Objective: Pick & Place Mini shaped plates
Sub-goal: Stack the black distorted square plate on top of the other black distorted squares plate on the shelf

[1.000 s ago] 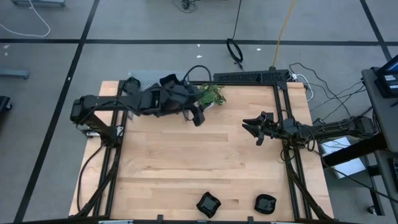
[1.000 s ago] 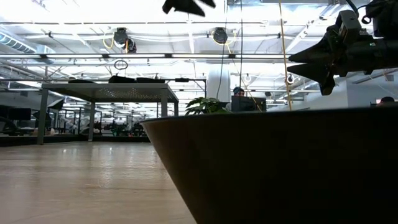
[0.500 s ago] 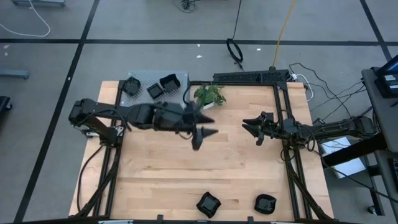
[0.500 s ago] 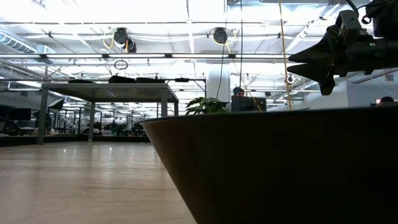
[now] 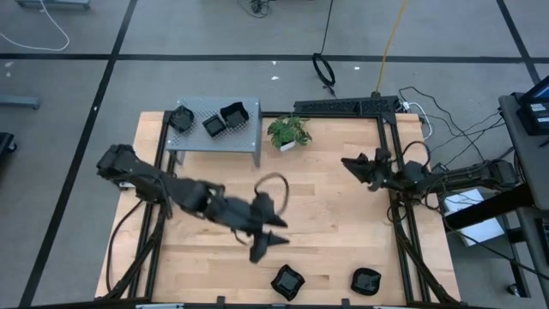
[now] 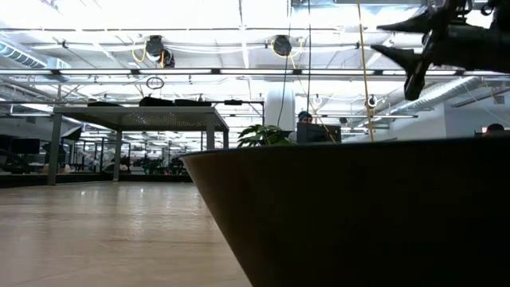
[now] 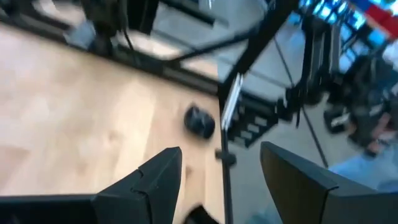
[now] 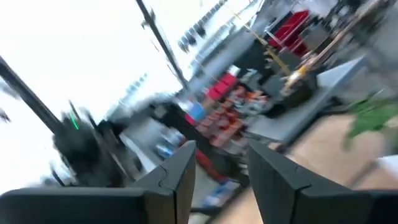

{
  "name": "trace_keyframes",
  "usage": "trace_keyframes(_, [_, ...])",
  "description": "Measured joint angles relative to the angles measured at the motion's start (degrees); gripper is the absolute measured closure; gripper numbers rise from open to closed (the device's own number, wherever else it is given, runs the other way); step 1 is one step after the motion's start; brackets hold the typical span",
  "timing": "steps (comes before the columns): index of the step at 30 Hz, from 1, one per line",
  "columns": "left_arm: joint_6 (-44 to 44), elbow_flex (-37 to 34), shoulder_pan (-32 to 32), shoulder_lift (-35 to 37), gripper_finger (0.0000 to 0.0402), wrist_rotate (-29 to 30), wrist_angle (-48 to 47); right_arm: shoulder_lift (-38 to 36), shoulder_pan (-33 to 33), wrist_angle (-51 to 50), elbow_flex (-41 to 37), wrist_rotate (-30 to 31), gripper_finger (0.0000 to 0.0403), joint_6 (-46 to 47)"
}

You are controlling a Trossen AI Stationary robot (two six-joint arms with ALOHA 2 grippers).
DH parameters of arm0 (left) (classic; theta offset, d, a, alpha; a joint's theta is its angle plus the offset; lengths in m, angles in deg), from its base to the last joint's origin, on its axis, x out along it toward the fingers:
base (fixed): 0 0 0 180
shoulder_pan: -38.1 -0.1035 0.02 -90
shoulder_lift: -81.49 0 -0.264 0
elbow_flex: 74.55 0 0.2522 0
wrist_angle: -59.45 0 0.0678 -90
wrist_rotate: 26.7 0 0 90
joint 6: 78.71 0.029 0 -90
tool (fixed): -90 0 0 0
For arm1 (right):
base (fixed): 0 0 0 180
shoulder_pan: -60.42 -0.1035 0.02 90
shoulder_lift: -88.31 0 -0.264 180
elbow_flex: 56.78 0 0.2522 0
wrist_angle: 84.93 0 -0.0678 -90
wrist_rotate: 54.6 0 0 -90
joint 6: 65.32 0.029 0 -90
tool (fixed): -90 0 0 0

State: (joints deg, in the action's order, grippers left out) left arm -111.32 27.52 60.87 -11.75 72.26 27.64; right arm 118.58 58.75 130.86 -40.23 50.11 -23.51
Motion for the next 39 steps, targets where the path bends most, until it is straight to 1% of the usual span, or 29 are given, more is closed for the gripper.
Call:
trace_keyframes(4, [-0.99, -0.02, 2.98, -4.66, 0.0179, 0.03, -1.37, 0.00, 0.00, 4.40, 0.00, 0.00, 0.0273, 11.93])
trace_keyframes(8, [-3.72, -0.05, 4.70, -9.92, 0.0179, -0.14, -3.06, -0.07, 0.04, 6.03, 0.00, 0.05, 0.0273, 17.93])
trace_keyframes(10, [-6.49, -0.07, 5.09, -12.28, 0.0179, -0.47, -4.21, -0.05, 0.04, 5.50, 0.00, 0.08, 0.0273, 18.46])
trace_keyframes(16, [-18.49, -0.09, 5.14, -18.11, 0.0179, -2.00, -12.54, 0.04, 0.04, 3.29, 0.00, 0.10, 0.0273, 18.61])
trace_keyframes(19, [-22.64, -0.09, 5.11, -20.89, 0.0179, -4.26, -13.59, 0.04, 0.04, 3.29, 0.00, 0.14, 0.0273, 18.61])
trace_keyframes(22, [-23.64, -0.09, 5.03, -23.41, 0.0179, -7.33, -11.77, 0.04, 0.04, 3.29, 0.00, 0.16, 0.0273, 18.61])
trace_keyframes(24, [-24.67, -0.09, 5.05, -24.32, 0.0179, -7.93, -11.27, 0.04, 0.04, 3.29, 0.00, 0.16, 0.0273, 18.61])
trace_keyframes(27, [-26.61, -0.09, 5.04, -24.84, 0.0179, -7.66, -10.50, 0.04, 0.04, 3.29, 0.00, 0.16, 0.0273, 18.61])
trace_keyframes(32, [-26.90, -0.09, 5.00, -24.82, 0.0179, -6.03, -10.32, 0.02, 0.04, 3.29, 0.00, 0.19, 0.0273, 18.61])
trace_keyframes(39, [-29.95, -0.09, 5.05, -24.82, 0.0179, -6.15, -9.96, 0.02, 0.04, 3.29, 0.00, 0.19, 0.0273, 18.59])
